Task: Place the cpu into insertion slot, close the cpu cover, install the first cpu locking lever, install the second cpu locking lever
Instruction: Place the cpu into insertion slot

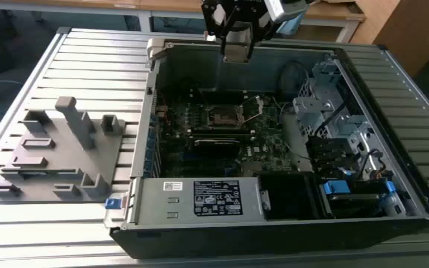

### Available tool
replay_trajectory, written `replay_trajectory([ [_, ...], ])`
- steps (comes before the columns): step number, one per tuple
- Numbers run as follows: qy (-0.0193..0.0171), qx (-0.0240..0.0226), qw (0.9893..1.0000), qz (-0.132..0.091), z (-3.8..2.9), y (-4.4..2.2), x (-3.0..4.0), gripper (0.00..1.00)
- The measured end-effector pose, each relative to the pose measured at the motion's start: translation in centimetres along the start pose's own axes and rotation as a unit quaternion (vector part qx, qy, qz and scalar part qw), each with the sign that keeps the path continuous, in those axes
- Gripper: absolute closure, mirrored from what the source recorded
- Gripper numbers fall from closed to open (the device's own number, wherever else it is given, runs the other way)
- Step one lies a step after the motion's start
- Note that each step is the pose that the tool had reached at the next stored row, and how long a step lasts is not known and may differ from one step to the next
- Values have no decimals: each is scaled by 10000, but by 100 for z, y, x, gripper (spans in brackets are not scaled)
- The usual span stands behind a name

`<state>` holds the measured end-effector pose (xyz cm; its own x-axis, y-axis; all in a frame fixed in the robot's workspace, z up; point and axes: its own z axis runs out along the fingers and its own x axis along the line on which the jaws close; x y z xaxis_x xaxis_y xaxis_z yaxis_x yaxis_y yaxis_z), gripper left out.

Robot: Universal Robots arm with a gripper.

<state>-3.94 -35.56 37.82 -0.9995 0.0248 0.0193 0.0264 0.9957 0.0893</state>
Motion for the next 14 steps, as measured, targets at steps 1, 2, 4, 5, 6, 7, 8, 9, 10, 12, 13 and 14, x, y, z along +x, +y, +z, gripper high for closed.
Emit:
replay_trajectory([
  [1,0,0,10000,0,0,0,0,46],
  [2,0,0,10000,0,7,-1,0,46],
  [4,0,-1,10000,0,15,-1,0,46],
  [5,0,0,10000,0,17,-1,0,46],
  [6,0,0,10000,0,19,-2,0,46],
  [7,0,0,10000,0,21,-2,0,46],
  [8,0,1,10000,0,22,-2,0,46],
  [9,0,0,10000,0,23,-2,0,46],
  [10,0,0,10000,0,24,-2,0,46],
  [12,0,0,10000,0,26,-2,-1,46],
  [13,0,-1,10000,0,29,-2,-1,46],
  [14,0,-1,10000,0,32,-3,-1,46],
])
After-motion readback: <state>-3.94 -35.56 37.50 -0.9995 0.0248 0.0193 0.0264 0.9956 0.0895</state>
